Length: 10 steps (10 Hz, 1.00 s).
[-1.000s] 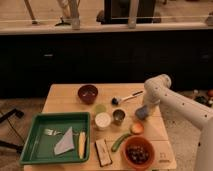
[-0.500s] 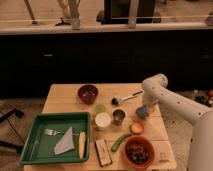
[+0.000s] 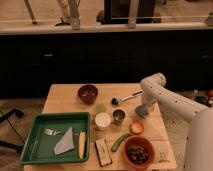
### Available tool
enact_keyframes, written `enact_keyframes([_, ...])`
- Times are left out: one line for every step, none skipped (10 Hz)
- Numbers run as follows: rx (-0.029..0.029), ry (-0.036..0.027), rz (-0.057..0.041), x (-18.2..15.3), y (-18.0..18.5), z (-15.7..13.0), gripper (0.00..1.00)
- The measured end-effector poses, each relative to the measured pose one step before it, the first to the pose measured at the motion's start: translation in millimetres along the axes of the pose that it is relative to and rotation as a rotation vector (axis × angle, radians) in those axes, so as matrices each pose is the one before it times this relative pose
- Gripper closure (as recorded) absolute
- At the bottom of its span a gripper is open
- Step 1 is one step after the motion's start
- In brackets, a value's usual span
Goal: Wipe table surface with sponge
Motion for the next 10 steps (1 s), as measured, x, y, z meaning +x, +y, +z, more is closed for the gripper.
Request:
enact_keyframes([0.00334, -0.00355, -0.00945, -1.78, -0.72, -0.52, 0.98])
enact_keyframes([0.01262, -0.0185, -0.02492, -9.23, -3.15, -4.46, 0.98])
enact_keyframes([0.01281, -0.01897, -0.02819, -13.61, -4.71, -7.77, 0.98])
enact_keyframes([0.0096, -0.0174, -0.01391, -10.12, -0.91, -5.93, 0.98])
enact_keyframes([0.01052, -0.01399, -0.0184, -7.23, 1.48, -7.9, 0.98])
enact_keyframes([0.00513, -0.01867, -0.01442, -6.39, 4.49, -4.75, 0.98])
enact_keyframes([-0.00065, -0.00389, -0.00442, -1.46, 3.01, -1.51, 0.98])
enact_keyframes([-0.01018, -0.00613, -0.00392, -3.35, 6.49, 0.19, 0.98])
enact_keyframes([-0.01566, -0.00726, -0.00061, -3.39, 7.3, 0.81, 0.98])
enact_keyframes([-0.01752, 0.00212, 0.00855, 2.67, 6.99, 0.78, 0.98])
